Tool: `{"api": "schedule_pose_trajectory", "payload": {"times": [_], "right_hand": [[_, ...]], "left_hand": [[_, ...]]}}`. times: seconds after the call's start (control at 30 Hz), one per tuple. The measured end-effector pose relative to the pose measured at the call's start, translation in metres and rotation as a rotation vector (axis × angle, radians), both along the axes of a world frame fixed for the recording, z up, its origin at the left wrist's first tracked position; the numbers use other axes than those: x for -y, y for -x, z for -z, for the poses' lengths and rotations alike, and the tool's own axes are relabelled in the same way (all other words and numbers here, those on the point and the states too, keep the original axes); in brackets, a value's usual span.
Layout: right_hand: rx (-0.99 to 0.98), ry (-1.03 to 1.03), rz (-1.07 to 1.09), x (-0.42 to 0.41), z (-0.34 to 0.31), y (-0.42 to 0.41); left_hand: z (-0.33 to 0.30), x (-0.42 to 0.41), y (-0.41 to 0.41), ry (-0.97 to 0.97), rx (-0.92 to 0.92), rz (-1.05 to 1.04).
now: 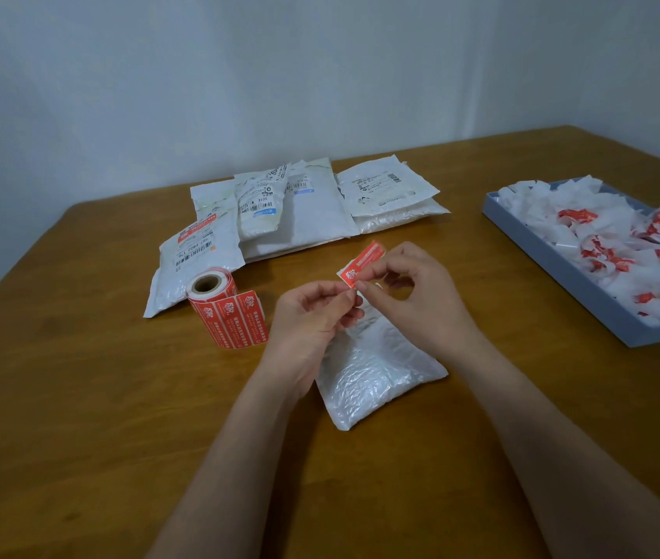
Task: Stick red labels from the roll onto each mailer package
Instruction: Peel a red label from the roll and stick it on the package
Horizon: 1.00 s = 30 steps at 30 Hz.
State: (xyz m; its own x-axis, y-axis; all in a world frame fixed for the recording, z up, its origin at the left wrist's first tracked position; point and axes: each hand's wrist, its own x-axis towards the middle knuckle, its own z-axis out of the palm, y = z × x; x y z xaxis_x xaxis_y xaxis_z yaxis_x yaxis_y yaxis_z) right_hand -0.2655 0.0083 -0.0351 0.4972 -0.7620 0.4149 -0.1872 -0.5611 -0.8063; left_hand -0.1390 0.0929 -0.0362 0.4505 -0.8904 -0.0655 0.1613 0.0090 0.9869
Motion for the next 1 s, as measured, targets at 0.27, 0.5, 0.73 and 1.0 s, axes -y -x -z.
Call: {"api": "schedule_pose_trajectory", "payload": {"times": [0.27,0.5,0.73,1.0], "right_hand": [[-0.097,0.135,0.023,0.0004,0.0007,-0.0011],[-0.098,0.185,0.036,0.0008,0.0023,-0.0014],[-0.082,0.208,0.02,0.0019,0.0067,-0.003],[-0.038,0.086,-0.019,0.002,0.0062,-0.0023]], "left_hand": [[-0.0007,0.0003,0.0009,0.006,0.204,-0.037],[0.0005,0.0007,0.0027,-0.004,0.31,-0.034],[-0.0001,0.0005,0.0048,-0.002,0.314,-0.042],[-0.0023,-0.0005,0.0068,-0.008,0.325,-0.027]]}}
